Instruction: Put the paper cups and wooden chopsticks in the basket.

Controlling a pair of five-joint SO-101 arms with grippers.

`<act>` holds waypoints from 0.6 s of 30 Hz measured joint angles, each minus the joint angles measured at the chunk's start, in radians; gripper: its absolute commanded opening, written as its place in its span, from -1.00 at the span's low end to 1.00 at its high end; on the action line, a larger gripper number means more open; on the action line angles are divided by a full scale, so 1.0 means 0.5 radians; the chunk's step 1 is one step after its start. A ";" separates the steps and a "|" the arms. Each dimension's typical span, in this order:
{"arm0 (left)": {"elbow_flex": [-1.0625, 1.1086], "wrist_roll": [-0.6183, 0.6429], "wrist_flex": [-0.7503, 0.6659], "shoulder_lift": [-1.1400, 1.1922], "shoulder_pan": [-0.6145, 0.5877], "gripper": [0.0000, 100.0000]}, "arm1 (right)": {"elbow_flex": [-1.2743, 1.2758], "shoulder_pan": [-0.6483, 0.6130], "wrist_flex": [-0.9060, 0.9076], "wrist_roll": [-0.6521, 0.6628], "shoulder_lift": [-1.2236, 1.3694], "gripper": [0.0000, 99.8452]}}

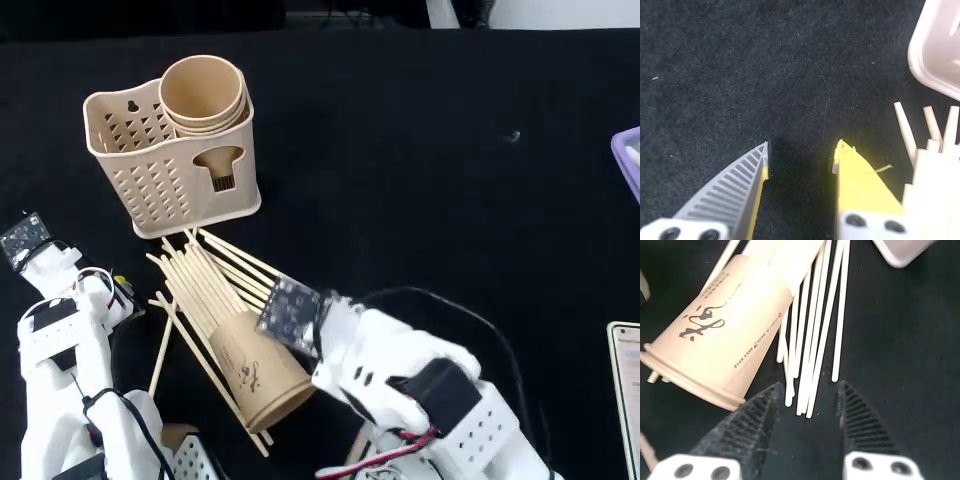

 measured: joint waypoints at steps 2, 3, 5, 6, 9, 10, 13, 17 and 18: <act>0.000 0.000 0.000 0.000 0.000 -0.57 | 0.040 -0.061 0.000 0.012 -0.003 -0.56; 0.000 0.000 0.000 0.000 0.000 -0.57 | 0.064 -0.095 0.000 0.012 -0.006 -0.50; 0.000 0.000 0.000 0.000 0.000 -0.57 | 0.114 -0.172 0.000 0.052 -0.006 -0.41; 0.000 0.000 0.000 0.000 0.000 -0.57 | 0.129 -0.215 0.000 0.071 -0.006 -0.37; 0.000 0.000 0.000 0.000 0.000 -0.57 | 0.129 -0.313 0.000 0.083 -0.006 -0.40; 0.000 0.000 0.000 0.000 0.000 -0.57 | 0.129 -0.334 0.000 0.086 -0.006 -0.42; 0.000 0.000 0.000 0.000 0.000 -0.57 | 0.129 -0.399 0.021 0.104 -0.006 -0.48; 0.000 0.000 0.000 0.000 0.000 -0.57 | 0.114 -0.528 0.098 0.110 -0.009 -0.48; 0.000 0.000 0.000 0.000 0.000 -0.57 | 0.114 -0.577 0.098 0.110 -0.006 -0.48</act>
